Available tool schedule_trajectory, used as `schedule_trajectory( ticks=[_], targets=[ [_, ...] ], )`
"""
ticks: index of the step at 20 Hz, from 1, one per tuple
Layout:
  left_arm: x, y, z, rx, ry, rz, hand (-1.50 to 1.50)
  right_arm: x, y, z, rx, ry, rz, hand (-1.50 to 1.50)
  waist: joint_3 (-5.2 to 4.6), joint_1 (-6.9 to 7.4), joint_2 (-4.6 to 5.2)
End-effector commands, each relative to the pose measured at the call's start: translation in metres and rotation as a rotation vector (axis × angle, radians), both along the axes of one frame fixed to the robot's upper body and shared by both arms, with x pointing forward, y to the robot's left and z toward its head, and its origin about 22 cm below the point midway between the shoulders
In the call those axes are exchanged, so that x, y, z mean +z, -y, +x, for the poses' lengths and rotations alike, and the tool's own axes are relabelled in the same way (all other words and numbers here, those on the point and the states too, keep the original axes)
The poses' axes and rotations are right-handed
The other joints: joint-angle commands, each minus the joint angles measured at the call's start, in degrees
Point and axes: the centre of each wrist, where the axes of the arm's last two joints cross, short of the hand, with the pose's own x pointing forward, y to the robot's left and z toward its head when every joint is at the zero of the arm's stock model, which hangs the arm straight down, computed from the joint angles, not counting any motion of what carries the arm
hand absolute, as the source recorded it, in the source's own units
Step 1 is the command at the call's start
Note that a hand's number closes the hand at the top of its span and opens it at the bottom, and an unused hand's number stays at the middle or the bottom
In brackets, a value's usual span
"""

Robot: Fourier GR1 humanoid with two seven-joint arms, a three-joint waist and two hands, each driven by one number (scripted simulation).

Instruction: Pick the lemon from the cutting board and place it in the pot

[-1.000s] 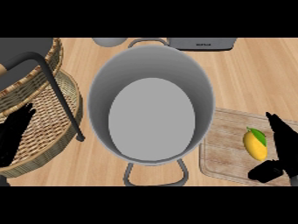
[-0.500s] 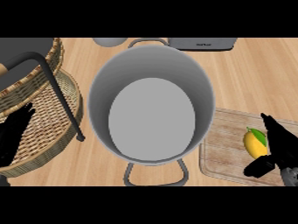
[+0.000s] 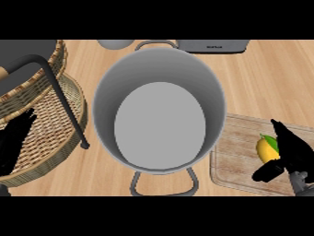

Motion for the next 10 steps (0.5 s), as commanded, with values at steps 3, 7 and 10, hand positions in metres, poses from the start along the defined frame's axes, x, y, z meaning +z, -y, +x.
schedule_trajectory(
  ticks=[3,7,10],
  targets=[
    [0.006,-0.005,0.006,0.144,-0.193,0.183,0.00,-0.019,0.002,0.004,0.005,-0.018,0.004,-1.50,0.62,0.02,0.40],
    [0.012,-0.007,0.005,0.161,-0.181,0.169,0.00,-0.020,0.001,0.002,0.032,0.005,0.033,1.50,0.60,-0.19,0.16],
    [0.008,-0.001,0.006,0.154,-0.184,0.179,0.00,-0.023,0.017,0.002,0.083,0.058,-0.062,1.50,0.67,-0.33,0.25]
  ],
)
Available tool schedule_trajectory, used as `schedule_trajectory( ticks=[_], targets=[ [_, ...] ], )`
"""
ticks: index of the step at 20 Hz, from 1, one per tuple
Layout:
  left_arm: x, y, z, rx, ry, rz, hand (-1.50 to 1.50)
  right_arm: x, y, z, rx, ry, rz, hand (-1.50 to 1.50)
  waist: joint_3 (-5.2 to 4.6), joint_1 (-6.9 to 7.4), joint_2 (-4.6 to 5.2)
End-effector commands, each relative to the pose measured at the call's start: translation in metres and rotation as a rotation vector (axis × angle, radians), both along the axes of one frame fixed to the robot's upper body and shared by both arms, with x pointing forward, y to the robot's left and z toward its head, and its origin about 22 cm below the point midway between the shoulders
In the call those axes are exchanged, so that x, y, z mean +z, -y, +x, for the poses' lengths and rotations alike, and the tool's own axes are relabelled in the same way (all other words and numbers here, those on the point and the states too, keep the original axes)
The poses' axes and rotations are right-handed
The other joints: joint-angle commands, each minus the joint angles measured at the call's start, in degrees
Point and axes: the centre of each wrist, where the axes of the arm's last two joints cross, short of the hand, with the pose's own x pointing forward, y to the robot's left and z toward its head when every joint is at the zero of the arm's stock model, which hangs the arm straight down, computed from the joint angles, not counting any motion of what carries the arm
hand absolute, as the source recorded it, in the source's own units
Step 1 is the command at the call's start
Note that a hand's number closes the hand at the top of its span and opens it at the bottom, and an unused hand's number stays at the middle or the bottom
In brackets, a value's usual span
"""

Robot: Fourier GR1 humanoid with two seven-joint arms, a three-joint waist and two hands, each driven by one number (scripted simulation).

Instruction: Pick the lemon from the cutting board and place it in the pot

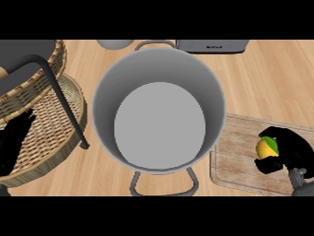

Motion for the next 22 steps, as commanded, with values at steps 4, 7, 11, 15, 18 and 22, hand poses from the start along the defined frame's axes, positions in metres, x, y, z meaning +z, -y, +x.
schedule_trajectory(
  ticks=[4,7,11,15,18,22],
  targets=[
    [0.016,0.000,0.016,0.144,-0.173,0.171,0.00,-0.005,-0.004,0.009,0.057,0.087,-0.132,1.50,0.70,-0.06,0.41],
    [0.016,-0.003,0.011,0.156,-0.184,0.171,0.00,0.010,-0.005,0.011,0.076,0.108,-0.154,1.50,0.62,-0.32,0.10],
    [0.007,-0.007,0.004,0.131,-0.173,0.176,0.00,0.008,0.015,0.009,0.352,0.130,-0.148,1.50,0.86,0.43,0.57],
    [-0.007,-0.018,-0.006,0.127,-0.165,0.178,0.00,0.019,0.034,0.006,0.643,0.112,-0.122,1.50,0.82,0.23,0.88],
    [0.002,-0.006,0.007,0.148,-0.172,0.164,0.00,0.044,0.060,0.018,0.681,0.204,-0.180,1.50,0.82,-0.57,0.57],
    [0.001,-0.012,-0.008,0.145,-0.206,0.161,0.00,0.072,0.083,0.024,0.664,0.357,-0.230,1.50,0.76,-0.77,-0.03]
  ],
)
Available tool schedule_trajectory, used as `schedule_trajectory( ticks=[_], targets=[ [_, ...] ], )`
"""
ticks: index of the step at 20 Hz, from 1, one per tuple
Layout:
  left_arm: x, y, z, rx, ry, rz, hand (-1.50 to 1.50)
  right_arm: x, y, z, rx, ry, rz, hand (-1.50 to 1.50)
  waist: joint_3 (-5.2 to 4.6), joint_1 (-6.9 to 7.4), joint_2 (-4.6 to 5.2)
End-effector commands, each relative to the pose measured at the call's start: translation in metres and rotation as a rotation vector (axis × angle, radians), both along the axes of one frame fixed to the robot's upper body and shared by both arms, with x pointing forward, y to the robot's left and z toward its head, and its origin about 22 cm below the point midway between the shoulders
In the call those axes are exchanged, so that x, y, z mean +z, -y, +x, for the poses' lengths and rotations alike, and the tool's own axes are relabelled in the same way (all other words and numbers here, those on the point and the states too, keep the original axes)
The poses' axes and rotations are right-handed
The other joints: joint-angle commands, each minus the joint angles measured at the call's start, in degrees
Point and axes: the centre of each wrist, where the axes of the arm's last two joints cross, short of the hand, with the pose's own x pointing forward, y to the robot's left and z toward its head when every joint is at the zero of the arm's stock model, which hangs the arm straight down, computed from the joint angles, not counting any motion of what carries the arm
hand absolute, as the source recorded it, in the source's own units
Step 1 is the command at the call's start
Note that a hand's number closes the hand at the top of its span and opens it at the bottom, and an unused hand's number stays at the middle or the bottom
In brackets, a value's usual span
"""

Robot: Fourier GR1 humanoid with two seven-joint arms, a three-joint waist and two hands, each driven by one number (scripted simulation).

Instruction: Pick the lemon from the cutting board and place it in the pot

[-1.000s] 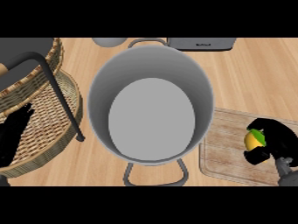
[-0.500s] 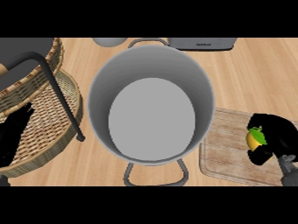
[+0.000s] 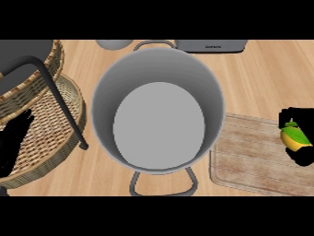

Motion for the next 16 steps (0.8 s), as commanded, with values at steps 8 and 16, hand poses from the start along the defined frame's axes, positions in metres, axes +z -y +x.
schedule_trajectory(
  ticks=[8,16],
  targets=[
    [-0.003,-0.018,-0.009,0.169,-0.195,0.142,0.00,0.086,-0.009,0.017,0.236,0.478,0.380,1.50,0.67,-1.98,-0.20],
    [-0.001,-0.013,0.001,0.180,-0.199,0.155,0.00,0.167,-0.033,-0.006,0.377,0.615,0.475,1.50,0.33,-2.98,-0.27]
  ],
)
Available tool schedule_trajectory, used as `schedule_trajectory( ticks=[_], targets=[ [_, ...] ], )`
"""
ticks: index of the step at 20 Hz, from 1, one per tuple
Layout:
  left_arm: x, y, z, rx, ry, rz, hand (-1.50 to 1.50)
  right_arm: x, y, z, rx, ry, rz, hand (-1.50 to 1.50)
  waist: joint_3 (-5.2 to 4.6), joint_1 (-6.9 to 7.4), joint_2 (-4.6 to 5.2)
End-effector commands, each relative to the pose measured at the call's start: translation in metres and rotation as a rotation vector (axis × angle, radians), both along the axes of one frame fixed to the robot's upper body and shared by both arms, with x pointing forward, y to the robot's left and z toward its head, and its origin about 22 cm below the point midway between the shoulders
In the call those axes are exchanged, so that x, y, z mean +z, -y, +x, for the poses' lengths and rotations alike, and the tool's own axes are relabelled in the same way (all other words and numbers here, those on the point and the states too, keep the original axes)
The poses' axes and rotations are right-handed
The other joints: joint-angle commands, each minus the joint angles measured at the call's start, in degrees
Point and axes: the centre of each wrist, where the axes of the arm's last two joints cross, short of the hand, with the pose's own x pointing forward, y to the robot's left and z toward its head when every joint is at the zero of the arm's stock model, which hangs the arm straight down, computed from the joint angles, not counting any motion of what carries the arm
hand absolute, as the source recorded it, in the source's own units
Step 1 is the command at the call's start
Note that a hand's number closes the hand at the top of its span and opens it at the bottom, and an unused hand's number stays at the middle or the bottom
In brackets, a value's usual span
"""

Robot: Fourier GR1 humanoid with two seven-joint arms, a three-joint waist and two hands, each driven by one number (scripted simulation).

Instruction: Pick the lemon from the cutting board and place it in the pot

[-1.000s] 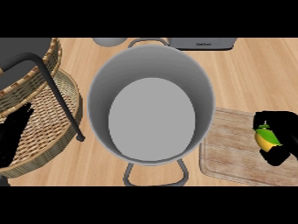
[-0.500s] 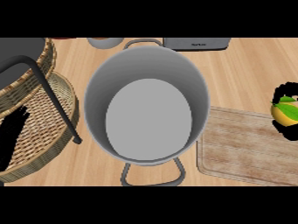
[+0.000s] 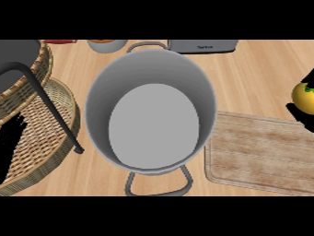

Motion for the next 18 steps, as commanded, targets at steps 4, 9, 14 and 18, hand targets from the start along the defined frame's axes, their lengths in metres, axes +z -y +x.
schedule_trajectory(
  ticks=[4,9,14,18],
  targets=[
    [0.006,0.003,0.017,0.139,-0.171,0.151,0.00,0.057,-0.034,-0.023,0.119,0.004,0.007,1.50,0.37,0.63,0.68],
    [0.009,-0.001,0.017,0.106,-0.204,0.142,0.00,0.078,-0.069,-0.040,0.141,-0.064,0.001,1.50,0.30,1.74,0.57],
    [0.012,0.018,0.029,0.067,-0.174,0.135,0.00,0.084,-0.094,-0.030,0.084,-0.162,-0.014,1.50,0.27,3.85,1.13],
    [0.009,0.021,0.030,0.057,-0.176,0.145,0.00,0.074,-0.118,-0.020,0.095,-0.226,-0.028,1.50,0.36,4.63,1.31]
  ],
)
